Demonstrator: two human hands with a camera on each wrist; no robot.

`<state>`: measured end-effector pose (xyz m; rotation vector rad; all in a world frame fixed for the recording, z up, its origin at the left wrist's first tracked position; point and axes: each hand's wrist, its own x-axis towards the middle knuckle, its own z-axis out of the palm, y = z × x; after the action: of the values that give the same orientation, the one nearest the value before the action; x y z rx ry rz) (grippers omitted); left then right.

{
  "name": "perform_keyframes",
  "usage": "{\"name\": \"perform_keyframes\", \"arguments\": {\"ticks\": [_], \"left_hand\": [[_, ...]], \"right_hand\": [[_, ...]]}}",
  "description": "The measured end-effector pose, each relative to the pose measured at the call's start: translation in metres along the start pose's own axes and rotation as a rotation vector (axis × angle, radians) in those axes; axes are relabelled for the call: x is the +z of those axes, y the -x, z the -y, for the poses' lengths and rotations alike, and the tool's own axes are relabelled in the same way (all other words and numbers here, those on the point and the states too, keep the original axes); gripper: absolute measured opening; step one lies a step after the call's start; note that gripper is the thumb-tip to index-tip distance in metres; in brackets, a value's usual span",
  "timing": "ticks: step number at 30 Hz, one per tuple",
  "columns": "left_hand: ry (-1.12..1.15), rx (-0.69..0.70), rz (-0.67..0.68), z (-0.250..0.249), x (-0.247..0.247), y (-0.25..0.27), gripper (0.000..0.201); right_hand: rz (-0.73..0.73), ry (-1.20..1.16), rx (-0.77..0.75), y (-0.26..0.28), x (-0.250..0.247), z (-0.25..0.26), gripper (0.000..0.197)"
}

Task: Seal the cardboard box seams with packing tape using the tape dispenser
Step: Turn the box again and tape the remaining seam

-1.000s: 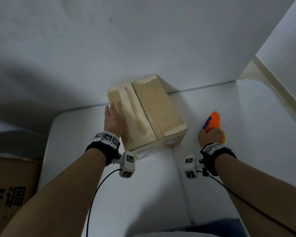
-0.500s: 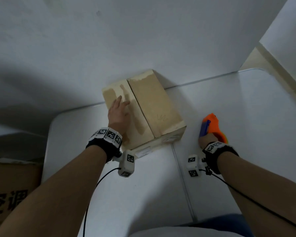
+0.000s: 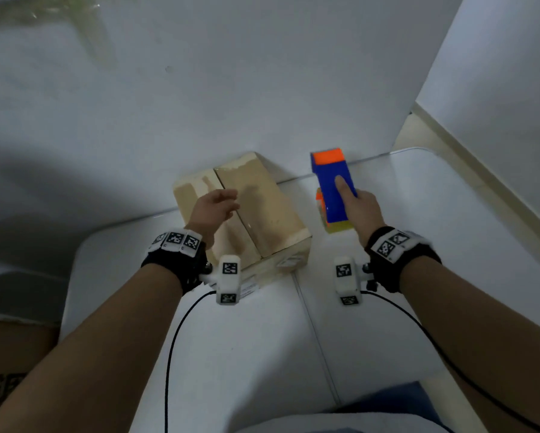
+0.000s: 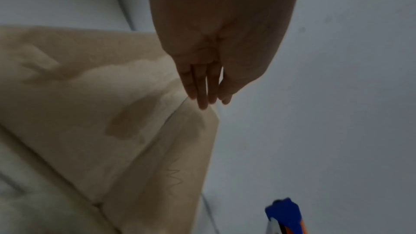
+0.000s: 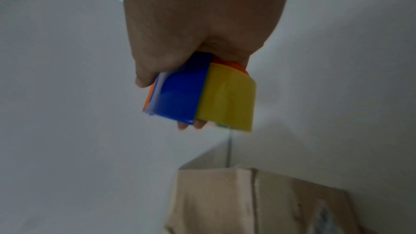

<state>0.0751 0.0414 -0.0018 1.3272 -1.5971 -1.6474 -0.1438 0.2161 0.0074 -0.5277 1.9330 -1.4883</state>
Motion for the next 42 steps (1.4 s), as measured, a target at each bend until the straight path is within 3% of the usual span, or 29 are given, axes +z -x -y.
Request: {"name": "perform_keyframes", "arguments": {"ticks": [2, 4, 7, 10, 15, 22, 27, 29, 34, 38, 42], "left_hand": [[0.202, -0.103, 0.098, -0.005, -0.005, 0.005, 0.018], [0.313, -0.184, 0.146, -0.005, -0.012, 0.012, 0.018], [0.347, -0.290, 0.159, 0.006, -0.027, 0.021, 0.027], [0.358, -0.344, 0.191, 0.019, -0.041, 0.034, 0.034], [0.324, -0.333, 0.152, 0.030, -0.055, 0.053, 0.023], [0.284, -0.334, 0.092, 0.038, -0.060, 0.064, 0.015], [0.286, -0.377, 0.120, 0.049, -0.066, 0.067, 0.018], [0.264, -0.368, 0.088, 0.050, -0.063, 0.069, 0.028], [0.224, -0.319, 0.021, 0.049, -0.058, 0.075, 0.018], [0.266, -0.290, -0.025, 0.050, -0.059, 0.078, 0.016], [0.323, -0.281, -0.209, 0.058, -0.085, 0.079, 0.015]], "right_hand": [[0.270, 0.075, -0.040, 0.013, 0.013, 0.027, 0.037], [0.530, 0.230, -0.019, 0.024, 0.026, 0.044, 0.043], [0.703, 0.603, -0.041, 0.032, 0.044, 0.051, 0.040], [0.742, 0.748, -0.088, 0.042, 0.056, 0.051, 0.048], [0.794, 0.812, -0.078, 0.052, 0.071, 0.051, 0.061], [0.848, 0.754, 0.004, 0.067, 0.082, 0.053, 0.027], [0.771, 0.848, -0.048, 0.074, 0.086, 0.049, 0.064], [0.746, 0.944, -0.079, 0.074, 0.090, 0.046, 0.062], [0.715, 1.058, -0.124, 0.076, 0.098, 0.039, 0.069], [0.711, 1.129, -0.187, 0.076, 0.097, 0.043, 0.059], [0.726, 1.177, -0.177, 0.071, 0.078, 0.050, 0.050]]}}
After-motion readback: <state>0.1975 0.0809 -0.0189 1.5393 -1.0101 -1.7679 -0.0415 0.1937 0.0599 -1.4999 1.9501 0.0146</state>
